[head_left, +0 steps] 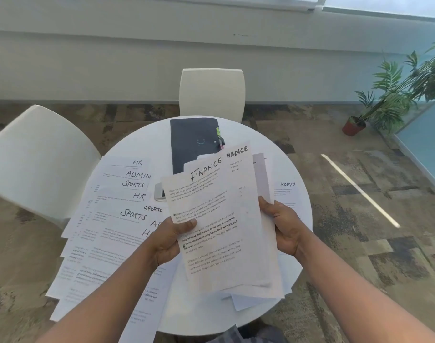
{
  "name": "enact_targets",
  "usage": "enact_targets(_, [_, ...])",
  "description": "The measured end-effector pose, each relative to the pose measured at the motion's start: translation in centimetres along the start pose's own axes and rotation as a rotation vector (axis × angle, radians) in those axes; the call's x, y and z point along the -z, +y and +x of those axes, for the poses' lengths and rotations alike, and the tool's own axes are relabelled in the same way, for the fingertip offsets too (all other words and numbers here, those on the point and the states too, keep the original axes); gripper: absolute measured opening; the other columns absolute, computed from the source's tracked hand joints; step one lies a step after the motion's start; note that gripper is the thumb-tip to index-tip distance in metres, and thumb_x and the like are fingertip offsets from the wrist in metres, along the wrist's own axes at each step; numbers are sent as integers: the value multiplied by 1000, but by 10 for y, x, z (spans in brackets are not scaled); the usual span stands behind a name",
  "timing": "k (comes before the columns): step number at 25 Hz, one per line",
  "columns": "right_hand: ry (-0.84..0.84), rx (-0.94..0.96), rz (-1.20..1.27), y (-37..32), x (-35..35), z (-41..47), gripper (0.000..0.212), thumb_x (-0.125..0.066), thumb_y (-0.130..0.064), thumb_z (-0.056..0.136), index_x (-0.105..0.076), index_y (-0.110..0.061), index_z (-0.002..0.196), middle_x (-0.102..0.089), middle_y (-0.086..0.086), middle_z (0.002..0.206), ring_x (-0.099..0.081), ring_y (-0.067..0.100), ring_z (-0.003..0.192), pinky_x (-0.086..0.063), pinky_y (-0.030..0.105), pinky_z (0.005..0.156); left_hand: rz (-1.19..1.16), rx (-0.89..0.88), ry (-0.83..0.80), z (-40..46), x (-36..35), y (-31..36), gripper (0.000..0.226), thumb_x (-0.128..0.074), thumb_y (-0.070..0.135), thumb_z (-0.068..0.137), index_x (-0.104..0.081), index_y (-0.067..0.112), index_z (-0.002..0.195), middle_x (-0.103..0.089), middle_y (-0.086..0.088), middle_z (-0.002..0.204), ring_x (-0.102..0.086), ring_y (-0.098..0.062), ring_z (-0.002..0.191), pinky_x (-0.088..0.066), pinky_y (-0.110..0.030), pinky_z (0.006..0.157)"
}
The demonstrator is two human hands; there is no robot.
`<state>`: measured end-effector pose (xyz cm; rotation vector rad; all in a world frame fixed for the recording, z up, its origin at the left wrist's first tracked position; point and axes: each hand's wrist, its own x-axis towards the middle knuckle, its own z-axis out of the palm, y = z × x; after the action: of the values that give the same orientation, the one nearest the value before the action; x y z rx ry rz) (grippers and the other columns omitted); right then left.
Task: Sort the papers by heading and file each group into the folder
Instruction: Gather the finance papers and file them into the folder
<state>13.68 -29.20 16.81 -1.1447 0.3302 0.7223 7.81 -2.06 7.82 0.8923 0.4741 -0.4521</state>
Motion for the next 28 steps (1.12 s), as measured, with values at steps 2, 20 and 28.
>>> enact_targets(2, [-8,-25,-13,-2,9,3,48,-53,-42,102,-65,-10,136,-69,18,130,-69,37,113,-55,53,97,3,25,-25,8,-10,-7,44,-57,-3,98,-56,5,142,-63,-20,139,-60,-43,128,-41,-64,111])
enact_targets(20, [-78,261,-506,-41,96,58,32,-65,7,92,-73,-20,106,-80,-4,102,-75,17,96,-61,30,79,178,-678,545,29,-149,9,102,-55,99,57,-68,7,100,-72,-4,89,-70,-12,81,-56,-23,70])
enact_targets(28, [-114,233,-641,-14,120,66,31,-64,-4,98,-75,-33,103,-79,-13,102,-73,8,96,-59,28,85,152,-647,815,41,-155,-23,92,-15,92,83,-51,9,64,-55,-5,65,-52,-6,56,-43,-15,57])
